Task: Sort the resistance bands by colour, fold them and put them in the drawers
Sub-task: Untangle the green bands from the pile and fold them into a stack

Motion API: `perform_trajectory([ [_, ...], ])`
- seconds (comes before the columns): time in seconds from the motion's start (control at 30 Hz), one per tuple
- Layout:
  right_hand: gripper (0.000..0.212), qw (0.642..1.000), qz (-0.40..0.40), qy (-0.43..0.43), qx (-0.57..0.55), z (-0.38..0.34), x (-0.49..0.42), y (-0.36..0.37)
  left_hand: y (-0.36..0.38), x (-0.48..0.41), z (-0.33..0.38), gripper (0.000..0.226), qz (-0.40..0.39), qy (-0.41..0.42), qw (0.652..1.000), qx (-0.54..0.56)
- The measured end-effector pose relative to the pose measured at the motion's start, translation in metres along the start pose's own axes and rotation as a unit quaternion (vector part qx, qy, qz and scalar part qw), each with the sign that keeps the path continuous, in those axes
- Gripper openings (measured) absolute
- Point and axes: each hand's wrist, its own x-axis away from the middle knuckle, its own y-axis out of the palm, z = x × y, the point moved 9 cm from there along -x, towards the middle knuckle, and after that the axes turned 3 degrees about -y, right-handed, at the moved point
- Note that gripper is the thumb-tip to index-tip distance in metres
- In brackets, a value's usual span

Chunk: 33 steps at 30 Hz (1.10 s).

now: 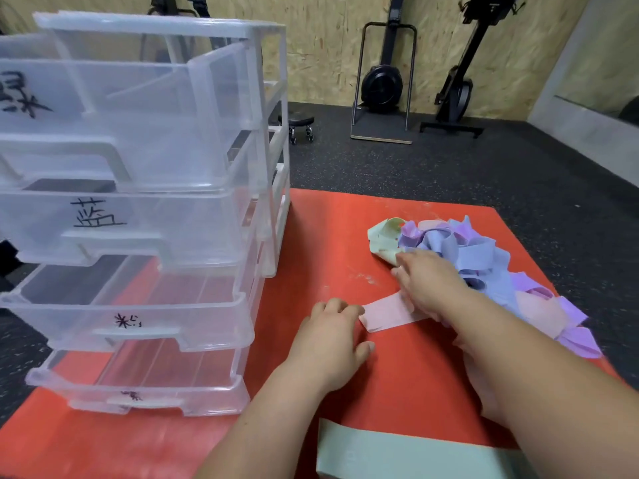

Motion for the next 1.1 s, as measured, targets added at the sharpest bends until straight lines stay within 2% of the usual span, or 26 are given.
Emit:
perform_trajectory([
  [0.1,0.014,0.990,0.119,0.016,-0.073,0.021,0.015,-0.066,-0.010,0.006,0.005,0.056,0.029,0.005,0.999,0.028],
  [0.17,0.025,0.962,0.248,0.018,-0.109,0.032,0.038,-0.126,-0.020,0.013,0.009,0.051,0.054,0.008,0.997,0.049],
  [0.23,0.027,0.926,0.356,0.016,-0.125,0.041,0.072,-0.178,-0.029,0.022,0.013,0.047,0.075,0.009,0.995,0.072],
  [0.3,0.022,0.911,0.391,0.031,-0.123,0.051,0.101,-0.205,-0.035,0.033,0.017,0.044,0.090,0.009,0.992,0.089],
  [0.37,0.019,0.918,0.366,0.067,-0.134,0.063,0.125,-0.208,-0.040,0.045,0.021,0.042,0.102,0.008,0.990,0.102],
  [0.47,0.023,0.913,0.326,0.101,-0.224,0.073,0.161,-0.183,-0.043,0.063,0.029,0.039,0.118,0.000,0.985,0.125],
  [0.57,0.030,0.892,0.293,0.130,-0.317,0.076,0.191,-0.132,-0.040,0.077,0.042,0.038,0.116,0.002,0.983,0.140],
  [0.67,0.044,0.889,0.246,0.155,-0.354,0.074,0.211,-0.075,-0.032,0.085,0.052,0.039,0.093,0.004,0.987,0.130],
  [0.83,0.035,0.919,0.195,0.164,-0.301,0.084,0.226,-0.024,-0.017,0.084,0.053,0.043,0.054,-0.008,0.995,0.087],
  [0.97,0.022,0.899,0.246,0.141,-0.332,0.093,0.225,-0.047,-0.012,0.074,0.059,0.044,0.049,-0.001,0.996,0.081],
  [1.0,0.022,0.903,0.238,0.136,-0.332,0.097,0.223,-0.048,-0.010,0.070,0.062,0.045,0.049,0.006,0.995,0.081],
  [1.1,0.029,0.944,0.121,0.141,-0.273,0.111,0.213,-0.022,-0.004,0.059,0.076,0.042,0.050,0.031,0.995,0.076],
])
